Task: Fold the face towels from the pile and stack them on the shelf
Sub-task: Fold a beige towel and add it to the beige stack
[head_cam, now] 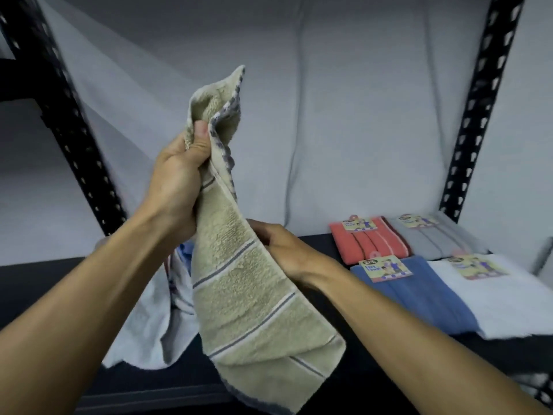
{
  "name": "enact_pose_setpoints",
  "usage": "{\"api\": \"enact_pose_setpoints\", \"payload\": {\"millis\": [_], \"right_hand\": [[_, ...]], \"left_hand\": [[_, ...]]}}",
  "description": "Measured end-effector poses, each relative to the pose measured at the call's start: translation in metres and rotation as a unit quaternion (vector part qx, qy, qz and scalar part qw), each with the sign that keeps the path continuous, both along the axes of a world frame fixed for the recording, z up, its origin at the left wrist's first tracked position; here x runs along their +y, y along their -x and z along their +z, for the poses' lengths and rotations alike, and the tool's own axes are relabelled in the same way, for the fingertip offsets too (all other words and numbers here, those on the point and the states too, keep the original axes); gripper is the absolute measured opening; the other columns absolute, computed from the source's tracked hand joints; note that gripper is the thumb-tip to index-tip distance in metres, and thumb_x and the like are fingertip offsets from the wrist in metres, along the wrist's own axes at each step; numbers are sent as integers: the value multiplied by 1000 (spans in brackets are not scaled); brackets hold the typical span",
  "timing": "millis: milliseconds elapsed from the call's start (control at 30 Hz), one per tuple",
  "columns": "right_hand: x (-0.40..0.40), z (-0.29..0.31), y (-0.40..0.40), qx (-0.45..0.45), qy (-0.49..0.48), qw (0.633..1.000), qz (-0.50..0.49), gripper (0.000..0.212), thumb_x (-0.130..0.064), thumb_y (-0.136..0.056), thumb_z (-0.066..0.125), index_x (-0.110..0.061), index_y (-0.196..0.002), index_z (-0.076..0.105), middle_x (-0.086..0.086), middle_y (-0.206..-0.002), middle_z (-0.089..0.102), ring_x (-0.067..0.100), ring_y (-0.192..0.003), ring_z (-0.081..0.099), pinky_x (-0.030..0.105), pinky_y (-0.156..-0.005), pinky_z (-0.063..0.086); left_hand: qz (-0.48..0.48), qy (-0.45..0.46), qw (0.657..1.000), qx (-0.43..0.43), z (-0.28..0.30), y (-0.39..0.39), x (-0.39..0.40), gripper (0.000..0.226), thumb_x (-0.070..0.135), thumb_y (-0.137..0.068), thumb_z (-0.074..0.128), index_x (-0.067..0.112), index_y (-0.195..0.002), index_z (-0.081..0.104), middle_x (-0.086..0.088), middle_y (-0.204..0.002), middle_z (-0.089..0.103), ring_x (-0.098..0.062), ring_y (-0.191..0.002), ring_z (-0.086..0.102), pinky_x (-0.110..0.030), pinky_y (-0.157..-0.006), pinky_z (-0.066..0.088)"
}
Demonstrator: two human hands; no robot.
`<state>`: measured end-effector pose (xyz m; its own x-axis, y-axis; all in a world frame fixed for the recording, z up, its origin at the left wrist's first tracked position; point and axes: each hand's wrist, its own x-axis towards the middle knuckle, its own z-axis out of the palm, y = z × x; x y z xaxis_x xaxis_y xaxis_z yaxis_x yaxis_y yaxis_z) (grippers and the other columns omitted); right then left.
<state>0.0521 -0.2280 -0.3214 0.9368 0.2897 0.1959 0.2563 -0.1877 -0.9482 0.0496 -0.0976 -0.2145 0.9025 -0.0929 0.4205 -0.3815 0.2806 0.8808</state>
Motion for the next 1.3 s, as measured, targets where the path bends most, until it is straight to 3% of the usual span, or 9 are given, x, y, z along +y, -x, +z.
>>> {"api": "enact_pose_setpoints", "payload": {"millis": [133, 267, 400, 500, 600, 767, 1067, 1167, 1300], "right_hand": [[-37, -21, 14, 91, 10, 995, -27, 63, -69, -86, 47, -30, -135, 54, -7, -133, 59, 10, -122, 55, 38, -110, 40], [-70, -35, 19, 132, -6, 990, -40, 45, -48, -88, 64, -31, -130, 59, -5, -123, 66, 10, -112, 63, 37, -102, 47], [-89, -39, 15, 142, -149, 974, -97, 28, -6, -85, 69, -10, -112, 67, 7, -105, 72, 20, -95, 68, 36, -91, 54], [-96, -32, 15, 134, -238, 952, -138, 13, 5, -84, 65, 0, -95, 70, 13, -88, 73, 21, -75, 70, 29, -70, 58], [-106, -23, 11, 104, -238, 942, -213, 5, 2, -85, 67, -1, -87, 70, 15, -86, 73, 23, -72, 70, 36, -74, 58], [-112, -2, 5, 19, -132, 949, -285, 5, -8, -89, 67, -13, -90, 68, 10, -93, 74, 25, -84, 72, 43, -82, 57], [-86, 86, 16, -145, 167, 938, -266, 10, -22, -88, 70, -12, -91, 70, -1, -81, 72, 14, -70, 70, 27, -64, 52], [-77, 115, 19, -177, 234, 921, -255, 7, -25, -87, 71, -18, -87, 68, -6, -83, 70, 14, -75, 68, 28, -68, 51], [-70, 142, 21, -178, 266, 923, -214, 9, -24, -86, 71, -18, -93, 70, -3, -86, 72, 13, -74, 70, 31, -73, 56]], "left_hand": [[-67, 16, 997, 25, -9, 8, -33, 22, 29, -104, 46, 22, -90, 62, 4, -60, 56, -11, -55, 55, -22, -50, 49], [-131, 21, 991, 29, -14, 8, -50, 24, 21, -105, 42, 21, -89, 59, 3, -62, 50, -11, -55, 51, -23, -52, 47], [-154, 27, 987, 31, -19, 3, -52, 28, 17, -105, 38, 21, -81, 52, 3, -59, 47, -11, -50, 47, -22, -49, 43], [-90, -1, 995, 33, -27, -3, -40, 23, 27, -104, 44, 19, -86, 56, 1, -62, 52, -13, -56, 52, -25, -55, 47], [27, -56, 998, 30, -43, -15, -16, 29, 34, -104, 44, 17, -92, 65, -4, -76, 67, -17, -68, 61, -31, -65, 51], [167, -83, 980, 62, -75, -15, 15, 29, 28, -105, 45, 13, -87, 63, 3, -65, 68, -13, -61, 63, -20, -54, 52], [223, -13, 957, 183, -89, -22, 42, 43, 5, -88, 48, 16, -129, 54, -6, -98, 66, -25, -98, 62, -41, -89, 50], [244, -42, 965, 89, -71, -14, 34, 44, 5, -86, 56, 19, -128, 53, -8, -120, 63, -22, -107, 61, -41, -98, 48], [131, -201, 970, -43, -36, -1, 4, 37, 10, -91, 67, 17, -126, 58, 2, -115, 67, -10, -108, 64, -31, -94, 51]]}}
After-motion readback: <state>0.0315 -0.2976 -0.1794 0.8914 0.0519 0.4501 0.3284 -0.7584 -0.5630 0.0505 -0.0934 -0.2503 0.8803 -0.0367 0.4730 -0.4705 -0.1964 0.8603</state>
